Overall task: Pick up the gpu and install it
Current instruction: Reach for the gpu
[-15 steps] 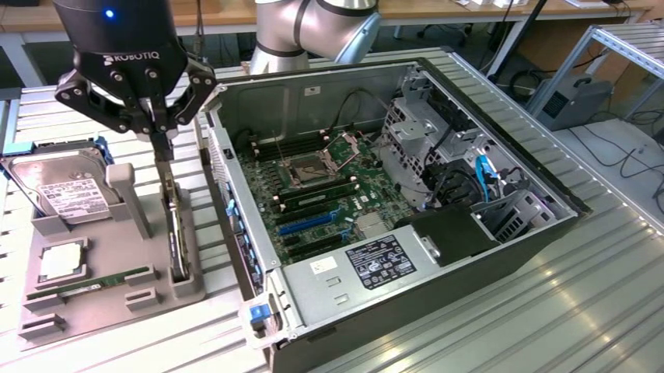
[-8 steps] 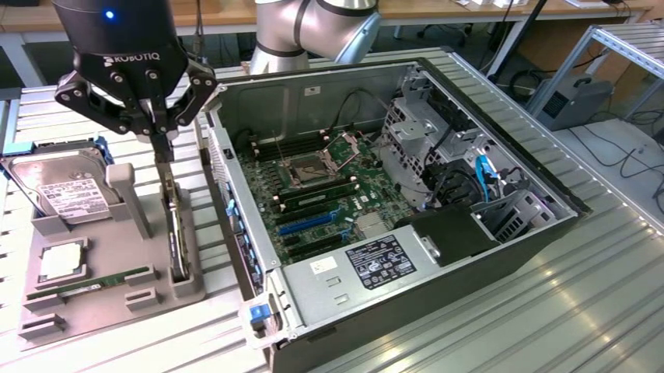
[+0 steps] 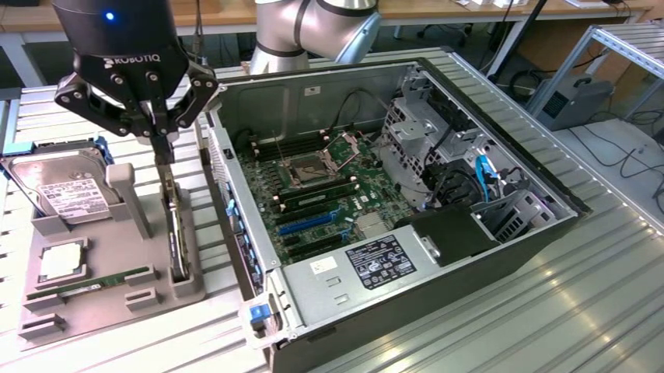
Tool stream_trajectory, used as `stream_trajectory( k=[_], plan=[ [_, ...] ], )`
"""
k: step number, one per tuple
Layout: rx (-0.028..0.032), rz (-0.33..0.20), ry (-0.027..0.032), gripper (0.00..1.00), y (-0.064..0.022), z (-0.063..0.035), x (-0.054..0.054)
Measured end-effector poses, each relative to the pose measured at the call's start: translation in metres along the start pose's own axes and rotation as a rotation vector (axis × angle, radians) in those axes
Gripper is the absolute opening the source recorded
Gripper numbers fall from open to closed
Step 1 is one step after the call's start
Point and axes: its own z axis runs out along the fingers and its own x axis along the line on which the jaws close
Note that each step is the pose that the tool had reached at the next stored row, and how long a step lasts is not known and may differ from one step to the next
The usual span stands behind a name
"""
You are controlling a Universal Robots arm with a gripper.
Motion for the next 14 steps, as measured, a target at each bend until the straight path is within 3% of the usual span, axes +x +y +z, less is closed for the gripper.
stream_trajectory(
  k=[9,14],
  plan=[
    [0.0023,0.000,-0.0002,0.11,-0.0015,0.0001,-0.0001],
    [0.0070,0.000,-0.0005,0.11,-0.0038,0.0003,-0.0003]
  ],
)
